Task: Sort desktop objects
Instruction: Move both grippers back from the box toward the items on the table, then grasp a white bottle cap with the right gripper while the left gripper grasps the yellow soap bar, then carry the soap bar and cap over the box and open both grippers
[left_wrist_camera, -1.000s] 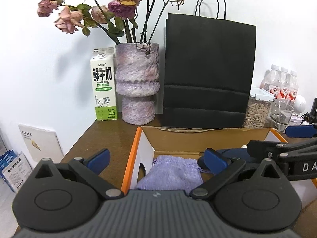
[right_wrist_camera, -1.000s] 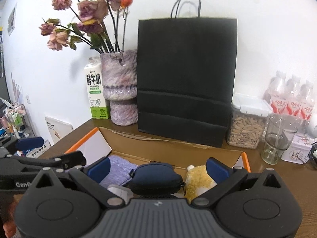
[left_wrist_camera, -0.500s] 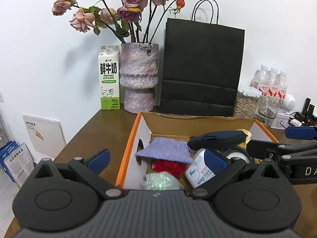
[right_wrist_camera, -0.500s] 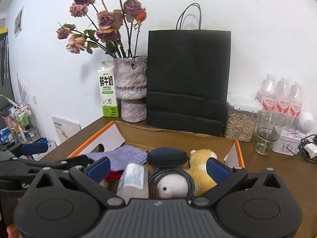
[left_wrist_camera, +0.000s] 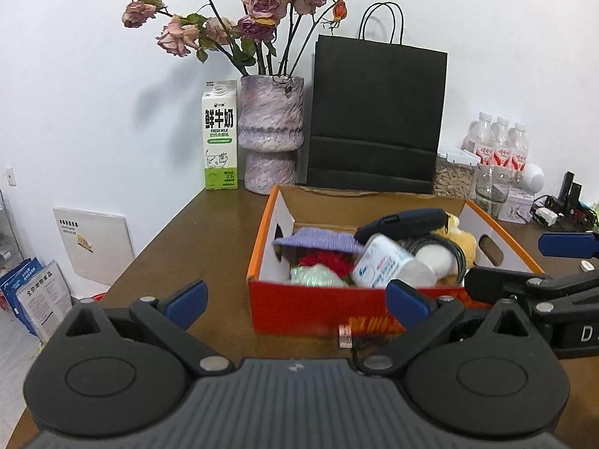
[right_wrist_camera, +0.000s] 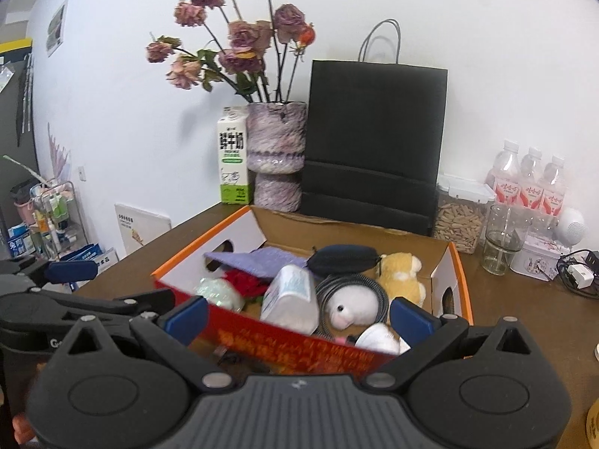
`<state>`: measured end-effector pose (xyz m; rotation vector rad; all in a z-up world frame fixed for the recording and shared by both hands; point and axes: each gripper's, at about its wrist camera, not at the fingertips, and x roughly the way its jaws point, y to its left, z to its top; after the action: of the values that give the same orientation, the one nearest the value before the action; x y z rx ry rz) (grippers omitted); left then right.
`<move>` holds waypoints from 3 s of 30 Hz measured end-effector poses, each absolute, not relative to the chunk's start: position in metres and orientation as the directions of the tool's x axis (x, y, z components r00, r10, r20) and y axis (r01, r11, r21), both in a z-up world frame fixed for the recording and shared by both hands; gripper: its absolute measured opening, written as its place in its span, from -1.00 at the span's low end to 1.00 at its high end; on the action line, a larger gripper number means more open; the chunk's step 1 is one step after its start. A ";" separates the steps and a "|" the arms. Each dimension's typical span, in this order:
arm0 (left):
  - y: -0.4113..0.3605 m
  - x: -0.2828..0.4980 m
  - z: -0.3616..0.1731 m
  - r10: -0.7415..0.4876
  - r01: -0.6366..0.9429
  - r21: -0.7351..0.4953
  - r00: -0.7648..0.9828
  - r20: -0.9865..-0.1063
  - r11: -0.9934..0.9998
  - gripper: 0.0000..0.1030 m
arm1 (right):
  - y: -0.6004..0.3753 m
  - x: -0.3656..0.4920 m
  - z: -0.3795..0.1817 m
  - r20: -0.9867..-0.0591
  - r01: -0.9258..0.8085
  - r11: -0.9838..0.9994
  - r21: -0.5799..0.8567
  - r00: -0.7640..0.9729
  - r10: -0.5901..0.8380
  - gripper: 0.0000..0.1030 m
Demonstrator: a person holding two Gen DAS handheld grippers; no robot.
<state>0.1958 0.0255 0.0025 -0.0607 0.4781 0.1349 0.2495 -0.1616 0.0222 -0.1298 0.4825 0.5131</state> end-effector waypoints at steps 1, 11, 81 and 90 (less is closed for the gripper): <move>0.025 0.190 0.001 0.115 -0.141 -0.023 0.879 -0.463 0.990 1.00 | -0.163 0.244 0.020 -0.477 -0.504 0.864 0.001 0.759 0.443 1.00; 0.023 0.148 -0.031 0.082 -0.102 -0.010 0.857 -0.509 0.995 1.00 | -0.176 0.194 -0.020 -0.536 -0.511 0.859 -0.018 0.730 0.423 1.00; -0.079 0.175 -0.074 -0.129 0.124 -0.050 0.776 -0.617 0.991 -0.38 | -0.267 0.204 -0.062 -0.533 -0.458 0.885 0.087 0.729 0.430 -0.50; -0.074 0.170 -0.066 -0.150 0.130 -0.078 0.794 -0.590 0.989 -0.38 | -0.266 0.204 -0.059 -0.533 -0.454 0.887 0.082 0.732 0.424 -0.50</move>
<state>0.1699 -0.0739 -0.0663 -0.0338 0.6366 -0.1505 0.2039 -0.2662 -0.0593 -0.0556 0.5731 0.4834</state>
